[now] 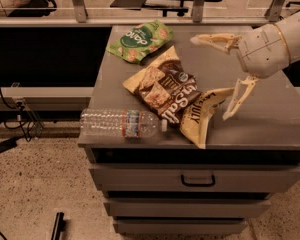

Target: Move brown chip bag near water bottle

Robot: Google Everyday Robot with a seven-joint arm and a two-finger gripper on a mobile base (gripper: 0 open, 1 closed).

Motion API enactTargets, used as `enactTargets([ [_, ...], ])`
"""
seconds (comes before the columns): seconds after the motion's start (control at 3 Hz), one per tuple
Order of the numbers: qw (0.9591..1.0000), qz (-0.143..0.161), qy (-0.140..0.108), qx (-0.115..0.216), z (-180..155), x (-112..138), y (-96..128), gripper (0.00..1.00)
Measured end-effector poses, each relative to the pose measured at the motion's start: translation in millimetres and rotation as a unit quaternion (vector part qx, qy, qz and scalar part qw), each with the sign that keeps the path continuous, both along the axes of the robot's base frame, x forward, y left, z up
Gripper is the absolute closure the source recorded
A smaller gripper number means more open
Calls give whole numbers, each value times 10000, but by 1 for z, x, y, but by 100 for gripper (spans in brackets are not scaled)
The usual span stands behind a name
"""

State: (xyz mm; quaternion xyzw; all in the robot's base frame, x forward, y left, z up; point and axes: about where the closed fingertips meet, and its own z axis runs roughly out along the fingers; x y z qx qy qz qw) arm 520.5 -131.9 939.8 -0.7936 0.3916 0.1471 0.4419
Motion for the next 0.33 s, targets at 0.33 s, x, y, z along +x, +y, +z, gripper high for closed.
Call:
enactTargets([
  [0.33, 10000, 0, 0, 0, 0, 0, 0, 0],
])
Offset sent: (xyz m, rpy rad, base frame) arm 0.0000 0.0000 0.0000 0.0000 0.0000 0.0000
